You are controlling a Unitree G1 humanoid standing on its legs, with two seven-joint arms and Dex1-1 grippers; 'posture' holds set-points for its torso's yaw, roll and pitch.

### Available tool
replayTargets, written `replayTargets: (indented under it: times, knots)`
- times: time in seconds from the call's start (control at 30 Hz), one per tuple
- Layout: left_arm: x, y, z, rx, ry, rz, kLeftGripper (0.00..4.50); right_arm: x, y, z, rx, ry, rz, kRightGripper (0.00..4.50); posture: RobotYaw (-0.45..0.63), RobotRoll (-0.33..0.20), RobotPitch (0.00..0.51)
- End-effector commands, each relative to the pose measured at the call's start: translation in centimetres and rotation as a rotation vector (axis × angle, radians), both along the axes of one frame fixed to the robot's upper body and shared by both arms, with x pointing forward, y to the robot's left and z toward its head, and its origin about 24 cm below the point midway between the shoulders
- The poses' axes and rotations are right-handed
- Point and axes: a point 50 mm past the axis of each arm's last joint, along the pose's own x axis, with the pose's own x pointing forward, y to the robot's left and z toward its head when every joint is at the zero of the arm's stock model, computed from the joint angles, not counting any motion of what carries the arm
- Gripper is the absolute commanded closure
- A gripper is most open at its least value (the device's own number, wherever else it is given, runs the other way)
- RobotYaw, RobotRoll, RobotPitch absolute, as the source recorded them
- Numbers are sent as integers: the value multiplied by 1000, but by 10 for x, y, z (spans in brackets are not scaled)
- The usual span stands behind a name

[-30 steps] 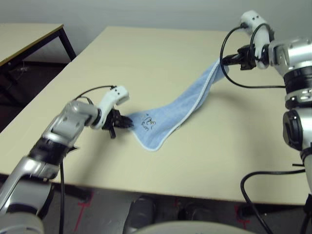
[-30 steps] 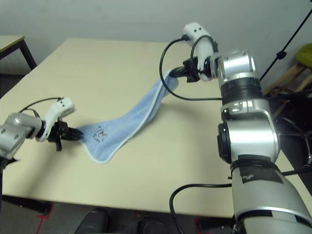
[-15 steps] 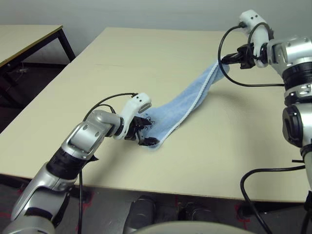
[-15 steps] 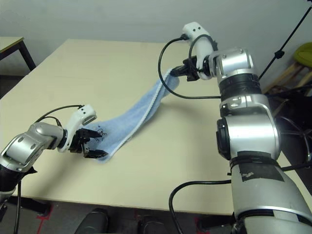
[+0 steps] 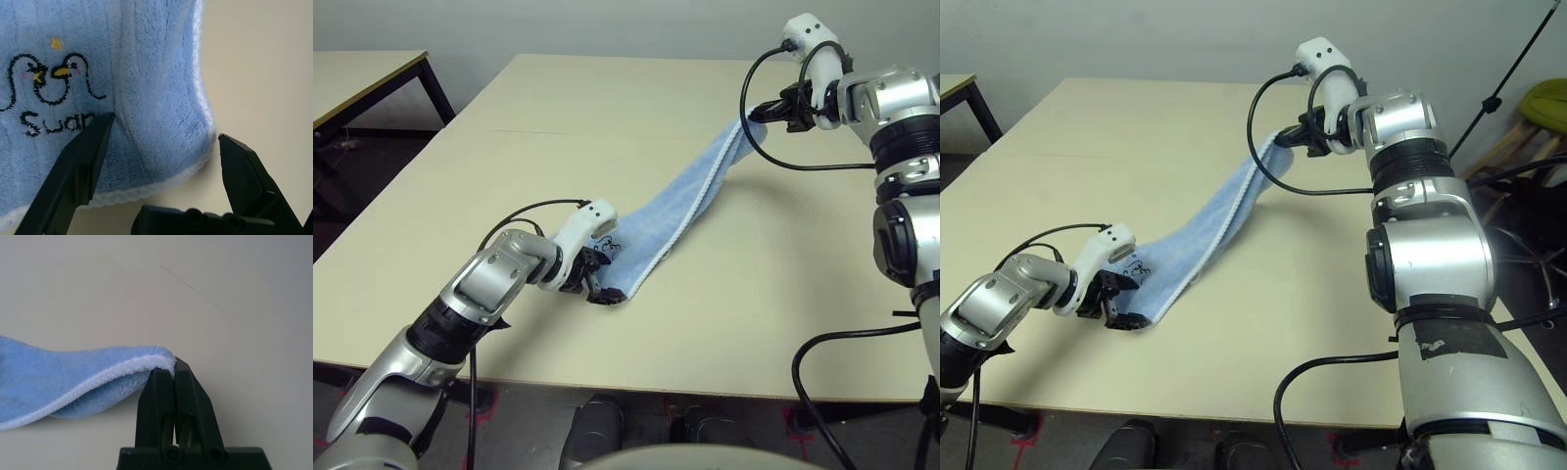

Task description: Fold the towel and set it aside.

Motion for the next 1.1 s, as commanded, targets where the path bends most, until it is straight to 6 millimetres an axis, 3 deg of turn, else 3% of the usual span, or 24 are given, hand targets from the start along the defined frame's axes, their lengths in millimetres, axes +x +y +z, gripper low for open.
replayTargets:
  times: [0.03, 0.4, 0.7, 0.8, 1.1]
  knots:
    - [0, -1, -10, 26, -1, 11, 15, 0, 0, 10, 8, -29, 1, 4500, 107, 0, 17]
    - [-11, -4, -19, 53, 79, -40, 15, -1, -2, 10, 11, -30, -1, 4500, 107, 0, 15]
    - [-5, -4, -27, 96, 46, -4, 15, -1, -1, 11, 18, -33, 4, 4500, 107, 0, 11]
    - [-5, -5, -30, 105, 58, -18, 622, -1, -1, 12, 20, -34, 4, 4500, 107, 0, 12]
    - [-4, -5, -30, 70, 72, -8, 3675, -2, -4, 11, 26, -28, -1, 4500, 105, 0, 16]
